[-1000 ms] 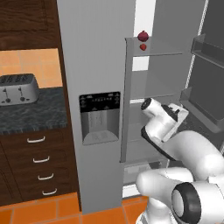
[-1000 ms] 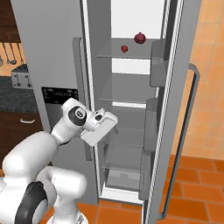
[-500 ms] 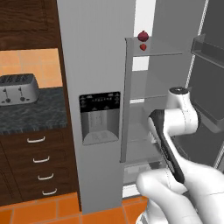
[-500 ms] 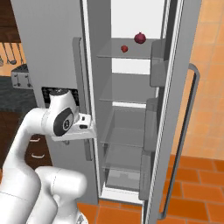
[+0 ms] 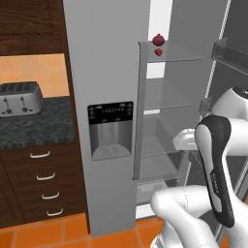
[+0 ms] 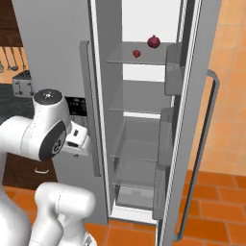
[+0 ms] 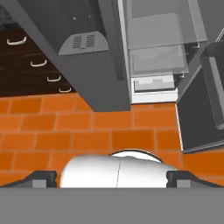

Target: Take the strawberry from the fridge and place it on top of the pancake, located on the dining counter.

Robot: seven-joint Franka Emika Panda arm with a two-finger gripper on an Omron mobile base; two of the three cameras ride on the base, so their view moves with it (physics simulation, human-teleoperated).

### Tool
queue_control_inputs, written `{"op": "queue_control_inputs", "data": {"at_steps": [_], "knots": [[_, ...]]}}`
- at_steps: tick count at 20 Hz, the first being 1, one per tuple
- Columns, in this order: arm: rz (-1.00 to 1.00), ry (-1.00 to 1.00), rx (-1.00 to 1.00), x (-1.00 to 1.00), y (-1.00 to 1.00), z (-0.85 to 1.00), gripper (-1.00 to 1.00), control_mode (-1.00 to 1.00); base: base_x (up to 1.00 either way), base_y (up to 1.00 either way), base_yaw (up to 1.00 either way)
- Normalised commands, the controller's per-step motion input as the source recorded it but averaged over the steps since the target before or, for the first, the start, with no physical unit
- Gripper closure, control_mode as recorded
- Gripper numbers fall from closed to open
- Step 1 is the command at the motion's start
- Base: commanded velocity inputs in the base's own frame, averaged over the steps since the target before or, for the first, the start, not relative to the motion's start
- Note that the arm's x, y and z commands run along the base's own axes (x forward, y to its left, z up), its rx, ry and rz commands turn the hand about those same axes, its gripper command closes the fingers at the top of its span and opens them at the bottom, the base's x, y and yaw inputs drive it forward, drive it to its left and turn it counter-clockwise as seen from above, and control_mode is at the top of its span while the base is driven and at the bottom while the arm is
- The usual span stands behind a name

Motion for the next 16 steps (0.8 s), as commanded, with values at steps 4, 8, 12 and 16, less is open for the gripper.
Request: {"op": "queue_control_inputs", "data": {"at_steps": [4,8,12,16], "knots": [[-0.23,0.05,-0.28,-0.23,-0.02,0.24,-1.0,-1.0,0.0,0.0,0.0],[-0.14,0.0,-0.09,-0.37,-0.08,-0.07,-1.0,-1.0,0.0,0.0,0.0],[-0.01,-0.01,0.0,-0.14,-0.15,-0.04,-1.0,-1.0,0.0,0.0,0.0],[0.0,0.0,0.0,0.0,0.0,0.0,-1.0,-1.0,0.0,0.0,0.0]]}}
